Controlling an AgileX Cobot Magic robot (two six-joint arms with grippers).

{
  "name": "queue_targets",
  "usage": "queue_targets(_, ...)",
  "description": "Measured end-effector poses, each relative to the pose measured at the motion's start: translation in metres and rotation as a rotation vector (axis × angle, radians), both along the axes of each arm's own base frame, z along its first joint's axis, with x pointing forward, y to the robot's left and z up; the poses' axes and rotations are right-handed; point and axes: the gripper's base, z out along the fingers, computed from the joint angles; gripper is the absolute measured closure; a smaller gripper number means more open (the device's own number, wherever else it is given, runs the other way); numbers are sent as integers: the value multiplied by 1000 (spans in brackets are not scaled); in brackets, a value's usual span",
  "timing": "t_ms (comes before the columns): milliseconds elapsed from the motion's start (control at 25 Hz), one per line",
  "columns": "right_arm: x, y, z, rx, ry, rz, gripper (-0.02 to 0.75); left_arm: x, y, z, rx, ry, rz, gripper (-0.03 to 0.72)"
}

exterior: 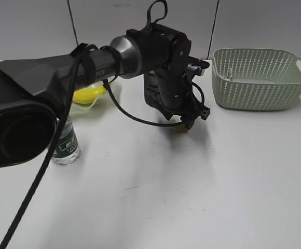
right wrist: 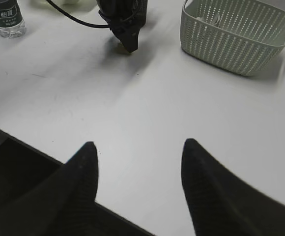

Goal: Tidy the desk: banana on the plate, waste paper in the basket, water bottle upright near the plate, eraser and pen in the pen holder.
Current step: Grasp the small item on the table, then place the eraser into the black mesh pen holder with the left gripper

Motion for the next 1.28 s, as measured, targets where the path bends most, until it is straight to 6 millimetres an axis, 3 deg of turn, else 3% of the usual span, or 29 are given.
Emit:
queue_targets(320,0,0,0,0,-1,0,302,0,0,-12,21,16,-1,227)
queue_targets(440,0,0,0,0,-1,0,302,0,2,-11,37,13,-3,337)
queue_targets(520,0,0,0,0,-1,0,302,0,3,-11,60,13,-7,502)
queue_targets(720,0,0,0,0,-1,0,303,-10,-1,2,67,35,-21,501)
queue_targets(960,0,0,0,1,-2,0,303,-21,-4,74,-30,-60,-39,501)
queue_targets(1120,0,0,0,1,-2,0,303,-19,6,124,-32,-241,-47,501)
queue_targets(1280,0,0,0,1,-2,0,303,-7,16,145,-1,-412,-49,501)
